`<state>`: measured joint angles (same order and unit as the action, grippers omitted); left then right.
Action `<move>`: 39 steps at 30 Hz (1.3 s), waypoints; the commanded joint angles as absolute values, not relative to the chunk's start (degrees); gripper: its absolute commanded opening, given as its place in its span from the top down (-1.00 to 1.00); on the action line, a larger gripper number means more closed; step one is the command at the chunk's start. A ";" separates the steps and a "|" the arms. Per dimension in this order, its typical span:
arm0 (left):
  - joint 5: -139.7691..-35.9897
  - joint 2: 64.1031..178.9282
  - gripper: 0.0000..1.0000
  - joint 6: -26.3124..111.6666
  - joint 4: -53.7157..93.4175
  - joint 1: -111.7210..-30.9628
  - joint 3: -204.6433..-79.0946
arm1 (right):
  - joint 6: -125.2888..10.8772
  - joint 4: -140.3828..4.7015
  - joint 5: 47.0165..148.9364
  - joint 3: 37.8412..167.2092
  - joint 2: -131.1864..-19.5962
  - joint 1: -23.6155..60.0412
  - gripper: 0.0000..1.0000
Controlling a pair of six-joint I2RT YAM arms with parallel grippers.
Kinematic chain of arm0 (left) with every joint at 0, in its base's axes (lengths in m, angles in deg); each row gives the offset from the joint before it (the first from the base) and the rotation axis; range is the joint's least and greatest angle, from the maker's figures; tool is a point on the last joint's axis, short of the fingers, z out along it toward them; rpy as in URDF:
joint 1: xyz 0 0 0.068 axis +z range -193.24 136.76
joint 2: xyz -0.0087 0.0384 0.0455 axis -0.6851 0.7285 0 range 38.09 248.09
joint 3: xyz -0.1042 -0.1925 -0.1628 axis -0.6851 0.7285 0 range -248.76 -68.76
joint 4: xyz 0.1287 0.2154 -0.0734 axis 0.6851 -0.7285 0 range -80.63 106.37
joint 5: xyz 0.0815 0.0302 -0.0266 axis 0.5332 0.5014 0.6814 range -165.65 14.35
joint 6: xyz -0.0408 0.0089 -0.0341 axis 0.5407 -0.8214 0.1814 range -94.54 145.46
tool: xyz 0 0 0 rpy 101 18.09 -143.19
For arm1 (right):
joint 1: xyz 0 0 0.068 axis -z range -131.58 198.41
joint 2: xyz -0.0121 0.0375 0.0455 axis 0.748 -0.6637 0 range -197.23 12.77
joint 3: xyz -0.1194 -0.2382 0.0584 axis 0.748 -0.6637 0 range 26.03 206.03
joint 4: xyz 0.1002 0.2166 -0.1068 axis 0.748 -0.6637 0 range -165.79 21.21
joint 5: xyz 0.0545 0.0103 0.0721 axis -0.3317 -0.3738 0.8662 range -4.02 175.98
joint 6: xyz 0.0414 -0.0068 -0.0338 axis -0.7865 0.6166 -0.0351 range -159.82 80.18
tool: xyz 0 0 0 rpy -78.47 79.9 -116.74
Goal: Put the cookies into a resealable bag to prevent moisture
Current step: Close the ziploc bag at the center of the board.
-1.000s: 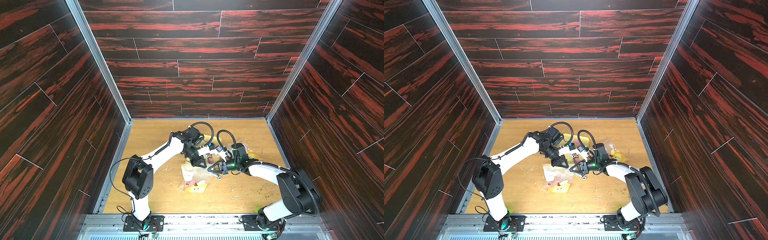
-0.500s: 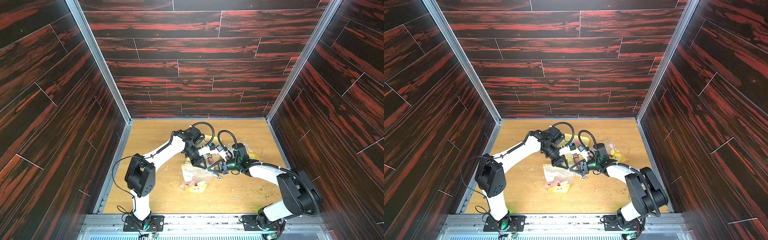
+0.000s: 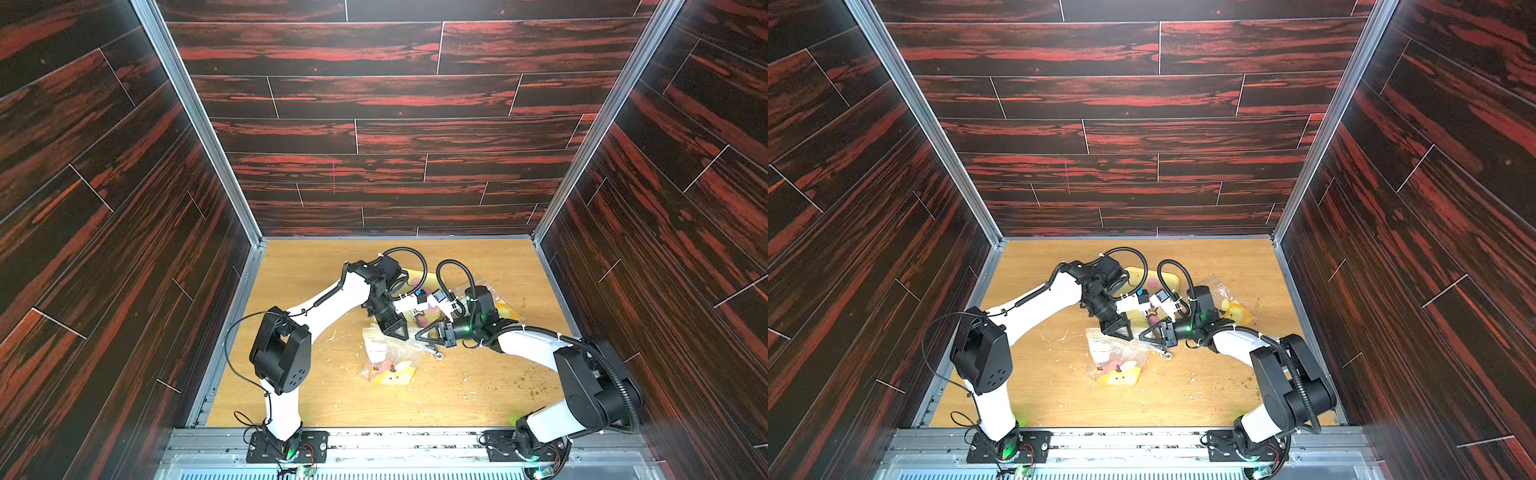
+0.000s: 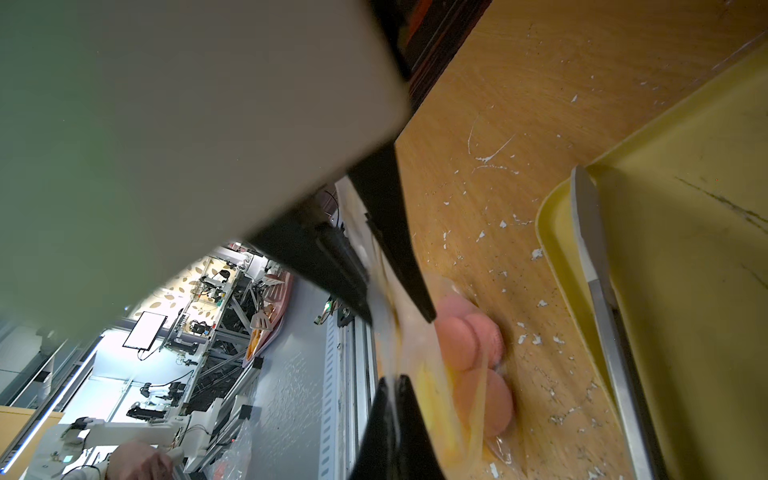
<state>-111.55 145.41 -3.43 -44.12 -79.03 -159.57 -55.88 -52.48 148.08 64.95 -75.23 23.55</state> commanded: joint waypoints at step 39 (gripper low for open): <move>-106.63 135.62 0.65 -0.43 -48.03 -73.30 -155.14 | -53.54 -54.78 149.04 64.88 -75.38 25.01 1.00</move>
<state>-108.58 139.56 -0.39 -46.31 -74.53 -155.92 -55.04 -53.11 148.11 64.97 -75.23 24.51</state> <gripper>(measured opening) 0.171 0.046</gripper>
